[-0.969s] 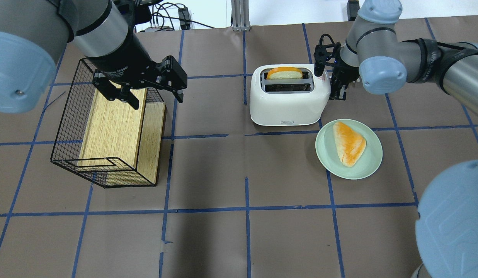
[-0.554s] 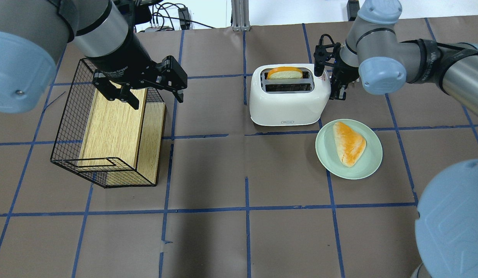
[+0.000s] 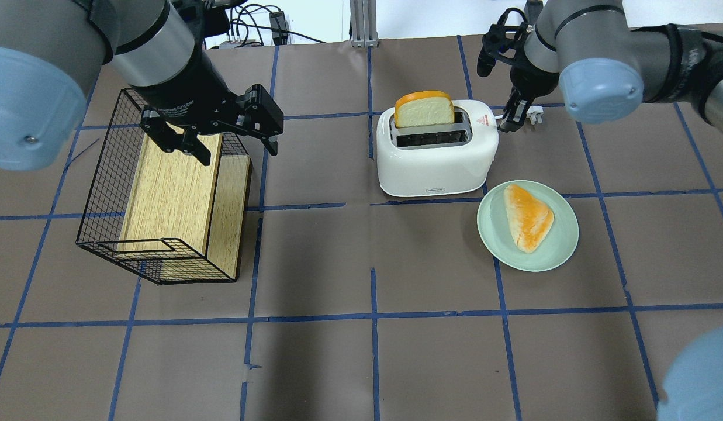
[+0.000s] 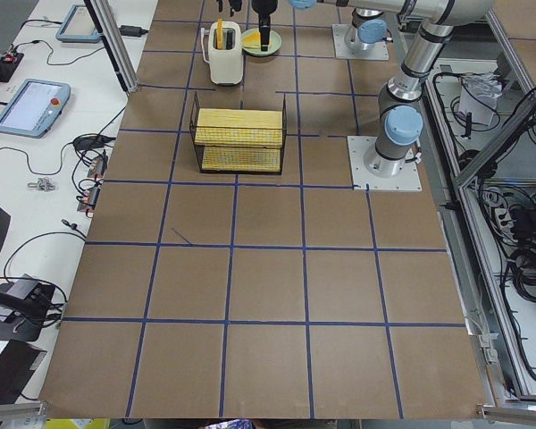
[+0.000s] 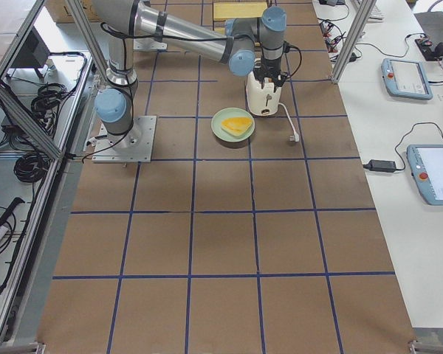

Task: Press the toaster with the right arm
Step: 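Lift the right gripper up and away from the toaster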

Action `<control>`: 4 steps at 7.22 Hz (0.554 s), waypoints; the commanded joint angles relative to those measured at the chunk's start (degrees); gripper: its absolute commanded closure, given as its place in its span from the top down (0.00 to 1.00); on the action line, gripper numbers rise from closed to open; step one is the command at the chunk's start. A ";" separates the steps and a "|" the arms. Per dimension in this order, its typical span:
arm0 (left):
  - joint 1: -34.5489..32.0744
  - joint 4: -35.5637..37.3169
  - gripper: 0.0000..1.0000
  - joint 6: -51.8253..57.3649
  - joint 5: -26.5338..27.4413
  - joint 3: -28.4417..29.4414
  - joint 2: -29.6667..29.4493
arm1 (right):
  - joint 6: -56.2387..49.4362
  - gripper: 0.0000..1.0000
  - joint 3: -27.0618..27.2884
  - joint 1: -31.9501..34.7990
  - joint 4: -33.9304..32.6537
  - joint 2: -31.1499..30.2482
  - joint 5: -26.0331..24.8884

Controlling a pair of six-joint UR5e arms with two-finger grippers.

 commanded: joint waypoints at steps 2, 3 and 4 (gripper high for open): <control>0.00 0.00 1.00 0.00 0.00 0.00 0.04 | 9.70 1.00 -0.26 -0.03 12.04 -6.61 -1.97; 0.00 0.00 1.00 0.00 0.00 0.00 -0.05 | 9.79 1.00 0.43 -0.03 13.90 -9.33 -3.64; 0.00 0.00 1.00 0.00 0.00 0.00 -0.05 | 10.32 1.00 0.62 -0.21 17.31 -11.97 -3.92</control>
